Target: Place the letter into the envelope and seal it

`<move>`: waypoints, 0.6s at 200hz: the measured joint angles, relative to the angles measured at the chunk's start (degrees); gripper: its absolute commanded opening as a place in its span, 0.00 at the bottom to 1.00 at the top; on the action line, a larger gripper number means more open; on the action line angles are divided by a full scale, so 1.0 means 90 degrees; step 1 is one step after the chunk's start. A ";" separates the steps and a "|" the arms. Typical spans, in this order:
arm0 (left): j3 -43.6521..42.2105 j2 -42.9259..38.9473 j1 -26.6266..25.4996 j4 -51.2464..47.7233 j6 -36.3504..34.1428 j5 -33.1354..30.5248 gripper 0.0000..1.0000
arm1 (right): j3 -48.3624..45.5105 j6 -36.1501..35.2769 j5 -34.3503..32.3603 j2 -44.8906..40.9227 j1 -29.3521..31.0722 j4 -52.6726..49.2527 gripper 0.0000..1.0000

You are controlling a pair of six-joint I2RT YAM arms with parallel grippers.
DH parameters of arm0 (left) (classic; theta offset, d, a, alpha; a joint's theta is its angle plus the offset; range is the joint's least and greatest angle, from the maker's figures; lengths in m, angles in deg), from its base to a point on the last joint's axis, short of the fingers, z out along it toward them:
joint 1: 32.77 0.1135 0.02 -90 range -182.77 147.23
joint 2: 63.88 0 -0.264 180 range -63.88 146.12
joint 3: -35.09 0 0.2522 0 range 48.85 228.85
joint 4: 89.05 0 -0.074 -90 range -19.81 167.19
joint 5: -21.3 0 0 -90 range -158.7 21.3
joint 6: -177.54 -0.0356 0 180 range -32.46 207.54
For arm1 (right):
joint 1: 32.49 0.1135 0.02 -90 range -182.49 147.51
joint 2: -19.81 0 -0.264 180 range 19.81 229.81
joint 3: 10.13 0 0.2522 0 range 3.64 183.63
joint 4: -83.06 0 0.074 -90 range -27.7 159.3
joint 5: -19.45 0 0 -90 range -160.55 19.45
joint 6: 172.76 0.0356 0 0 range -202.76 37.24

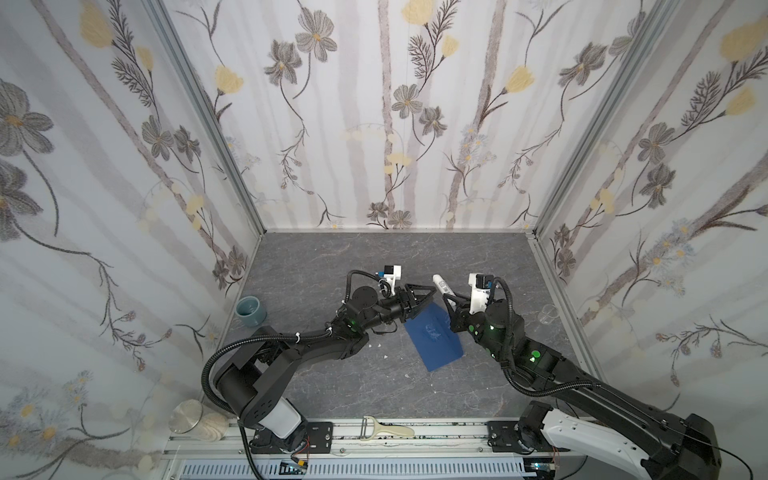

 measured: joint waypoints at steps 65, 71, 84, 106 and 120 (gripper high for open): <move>0.0313 0.0369 0.0000 0.0362 0.0153 -0.0044 0.47 | 0.0078 0.0049 -0.0379 0.0172 0.0253 0.0073 0.00; 0.0338 0.0403 0.0000 0.0367 0.0160 -0.0041 0.47 | 0.0083 0.0049 -0.0384 0.0182 0.0265 0.0080 0.00; 0.0401 0.0488 0.0000 0.0374 0.0177 -0.0039 0.46 | 0.0083 0.0051 -0.0379 0.0194 0.0277 0.0119 0.00; 0.0488 0.0590 0.0000 0.0423 0.0214 -0.0019 0.46 | 0.0104 0.0051 -0.0367 0.0194 0.0301 0.0138 0.00; 0.0539 0.0641 0.0000 0.0481 0.0270 -0.0019 0.46 | 0.0112 0.0051 -0.0372 0.0197 0.0316 0.0182 0.00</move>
